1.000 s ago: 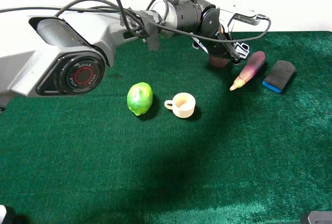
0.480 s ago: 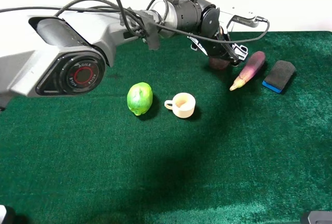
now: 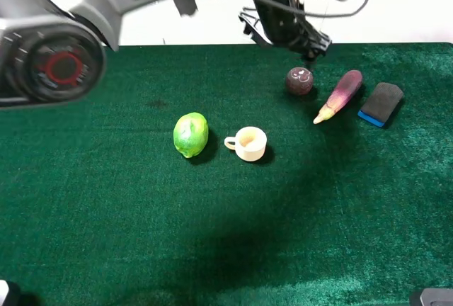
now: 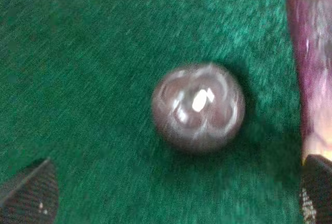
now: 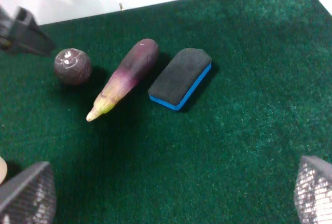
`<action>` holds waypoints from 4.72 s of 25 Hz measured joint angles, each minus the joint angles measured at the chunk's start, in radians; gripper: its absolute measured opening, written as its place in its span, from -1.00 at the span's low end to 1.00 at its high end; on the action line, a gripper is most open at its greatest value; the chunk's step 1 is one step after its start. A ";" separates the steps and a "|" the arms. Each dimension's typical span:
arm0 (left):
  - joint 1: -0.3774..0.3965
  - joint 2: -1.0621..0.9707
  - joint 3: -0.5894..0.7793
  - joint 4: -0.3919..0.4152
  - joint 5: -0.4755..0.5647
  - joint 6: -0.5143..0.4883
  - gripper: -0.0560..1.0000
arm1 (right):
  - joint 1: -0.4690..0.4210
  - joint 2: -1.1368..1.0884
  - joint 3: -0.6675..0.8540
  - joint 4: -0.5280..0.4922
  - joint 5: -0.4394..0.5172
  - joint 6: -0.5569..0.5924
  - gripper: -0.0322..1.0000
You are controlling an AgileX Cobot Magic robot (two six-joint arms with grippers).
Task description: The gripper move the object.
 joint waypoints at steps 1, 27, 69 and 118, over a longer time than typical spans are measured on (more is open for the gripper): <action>0.000 -0.016 0.000 0.001 0.039 0.000 0.88 | 0.000 0.000 0.000 0.000 0.000 0.000 0.40; 0.000 -0.615 0.358 -0.006 0.334 0.073 0.95 | 0.000 0.000 0.000 0.000 0.000 0.000 0.40; 0.352 -2.127 1.577 -0.028 0.329 0.090 0.95 | 0.000 0.000 0.000 0.000 0.000 0.000 0.40; 0.719 -2.468 1.791 -0.069 0.230 0.186 0.95 | 0.000 0.000 0.000 0.000 0.000 0.000 0.40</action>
